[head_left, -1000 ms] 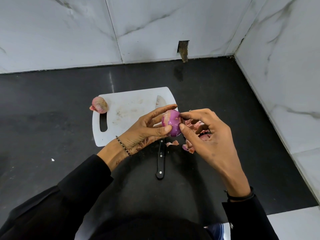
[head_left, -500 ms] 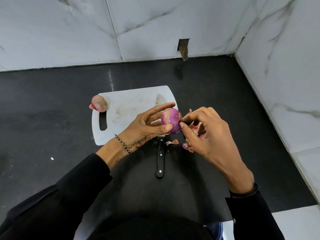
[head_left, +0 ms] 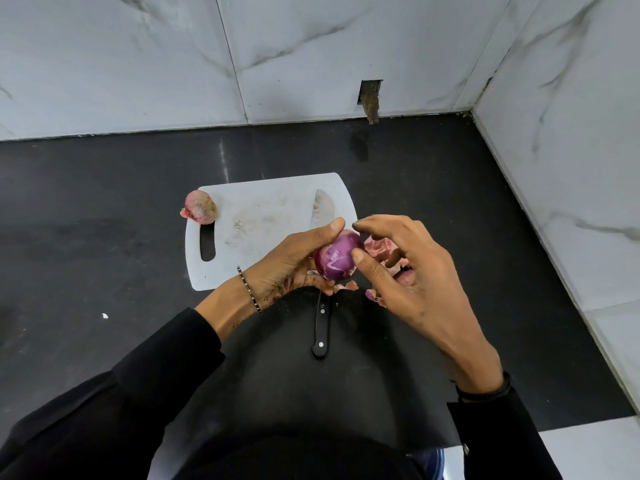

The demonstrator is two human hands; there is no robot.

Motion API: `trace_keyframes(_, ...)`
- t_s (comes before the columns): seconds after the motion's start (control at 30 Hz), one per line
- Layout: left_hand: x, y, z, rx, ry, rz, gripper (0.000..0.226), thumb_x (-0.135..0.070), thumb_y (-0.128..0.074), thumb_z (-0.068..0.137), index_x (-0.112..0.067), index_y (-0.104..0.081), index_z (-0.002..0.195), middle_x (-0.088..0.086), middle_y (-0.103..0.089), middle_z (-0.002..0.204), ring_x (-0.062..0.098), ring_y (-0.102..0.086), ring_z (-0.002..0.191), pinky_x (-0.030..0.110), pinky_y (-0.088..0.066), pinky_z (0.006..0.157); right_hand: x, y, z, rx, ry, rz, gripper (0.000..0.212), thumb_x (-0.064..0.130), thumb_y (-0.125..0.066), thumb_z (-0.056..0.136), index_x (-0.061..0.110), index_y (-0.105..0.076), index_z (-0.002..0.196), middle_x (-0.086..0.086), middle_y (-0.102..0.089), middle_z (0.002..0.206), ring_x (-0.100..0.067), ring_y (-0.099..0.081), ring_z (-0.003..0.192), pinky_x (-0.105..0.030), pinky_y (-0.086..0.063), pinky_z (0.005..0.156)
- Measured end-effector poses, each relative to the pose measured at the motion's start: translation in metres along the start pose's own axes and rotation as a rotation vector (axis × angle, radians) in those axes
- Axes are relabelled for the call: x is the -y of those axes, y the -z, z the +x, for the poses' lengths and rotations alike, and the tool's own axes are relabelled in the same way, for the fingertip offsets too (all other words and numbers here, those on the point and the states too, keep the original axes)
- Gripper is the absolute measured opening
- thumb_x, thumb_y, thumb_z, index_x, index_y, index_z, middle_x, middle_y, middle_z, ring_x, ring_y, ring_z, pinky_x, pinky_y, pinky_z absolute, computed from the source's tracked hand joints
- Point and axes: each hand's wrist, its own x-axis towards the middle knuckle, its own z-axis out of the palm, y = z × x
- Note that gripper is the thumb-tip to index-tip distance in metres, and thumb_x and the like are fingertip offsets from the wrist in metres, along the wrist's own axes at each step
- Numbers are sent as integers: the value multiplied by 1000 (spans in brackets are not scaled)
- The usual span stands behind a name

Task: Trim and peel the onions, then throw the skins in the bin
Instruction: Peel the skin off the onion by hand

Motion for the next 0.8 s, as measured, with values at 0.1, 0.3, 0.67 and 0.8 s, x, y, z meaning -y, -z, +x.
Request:
trace_keyframes(0.1,0,-2,0,36,-1,11,68,-67,-67,60,-14,-69,103,9,-74,90,23,-71,74,27,-59,56,-2,0,-2,-27,6,40,27,33,-68,95,22,-69,120,16,-64,120,-3,-57,117,-21,-47,95)
trace_keyframes(0.3,7,4,-1,132,-72,-5,66,-49,-83,63,-9,-68,113,13,-72,105,27,-69,92,26,-57,72,-5,6,-6,-70,-40,135,21,21,-74,92,15,-72,113,9,-67,115,-10,-64,108,-7,-46,79)
trace_keyframes(0.67,6,6,5,-47,-255,195,62,-54,-86,53,-25,-73,106,-1,-73,108,18,-65,110,28,-50,97,-16,4,-18,-128,-63,150,27,24,-73,91,17,-71,117,13,-67,110,-19,-67,104,-40,-57,86)
trace_keyframes(0.8,4,7,4,-22,-256,139,64,-54,-88,50,-26,-74,105,0,-73,111,20,-66,110,36,-51,98,-13,2,-18,-150,-34,141,28,30,-71,92,16,-72,117,13,-67,110,-19,-68,104,-43,-58,85)
